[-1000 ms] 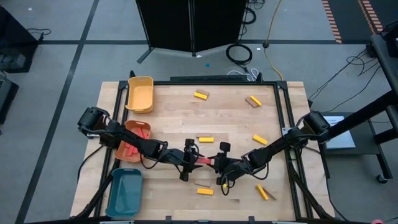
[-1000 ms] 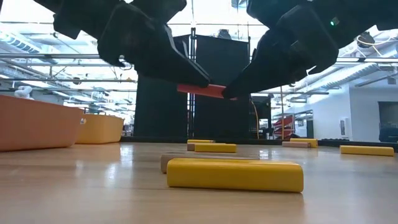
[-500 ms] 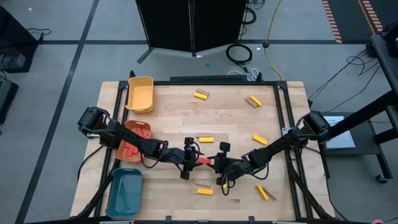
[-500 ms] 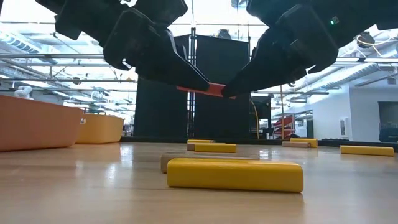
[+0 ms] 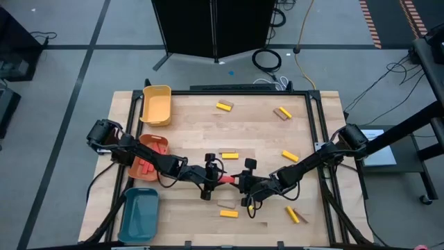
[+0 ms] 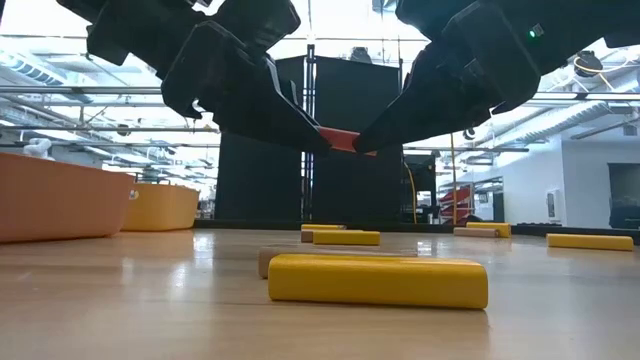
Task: Sort blocks
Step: Put the red block in the orange bin
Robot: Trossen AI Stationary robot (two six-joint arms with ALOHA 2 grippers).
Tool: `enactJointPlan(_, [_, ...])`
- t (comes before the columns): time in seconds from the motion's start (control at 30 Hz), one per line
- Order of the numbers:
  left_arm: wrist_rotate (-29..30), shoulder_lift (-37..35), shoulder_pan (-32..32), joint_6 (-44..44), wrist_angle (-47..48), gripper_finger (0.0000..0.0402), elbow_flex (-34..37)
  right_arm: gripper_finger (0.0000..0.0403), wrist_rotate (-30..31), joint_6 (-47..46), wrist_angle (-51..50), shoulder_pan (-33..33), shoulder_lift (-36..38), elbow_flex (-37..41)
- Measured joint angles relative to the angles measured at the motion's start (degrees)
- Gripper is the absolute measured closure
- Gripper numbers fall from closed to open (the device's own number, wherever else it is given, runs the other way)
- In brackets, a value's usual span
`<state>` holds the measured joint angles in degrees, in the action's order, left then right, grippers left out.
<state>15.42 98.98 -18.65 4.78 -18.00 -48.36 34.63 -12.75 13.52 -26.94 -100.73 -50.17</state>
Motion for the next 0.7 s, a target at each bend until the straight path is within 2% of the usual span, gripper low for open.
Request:
enactJointPlan(0.13, [-0.04,0.01,0.00,0.00,0.00,0.0227,0.00,0.0306,0.05,0.00,0.00,0.00,0.00,0.00])
enactJointPlan(0.27, [-0.31,0.00,-0.02,0.02,0.09,0.0273,0.00,0.0305,0.24,0.36,-0.02,0.07,0.00,0.00])
enactJointPlan(0.4, [-0.34,0.02,-0.04,0.09,0.21,0.0315,0.00,0.0287,0.09,0.59,-0.17,0.11,0.00,0.00])
enactJointPlan(0.7, [0.30,0.01,0.00,0.06,0.78,0.0314,0.00,0.0235,0.02,4.52,-0.41,0.13,0.72,0.00])
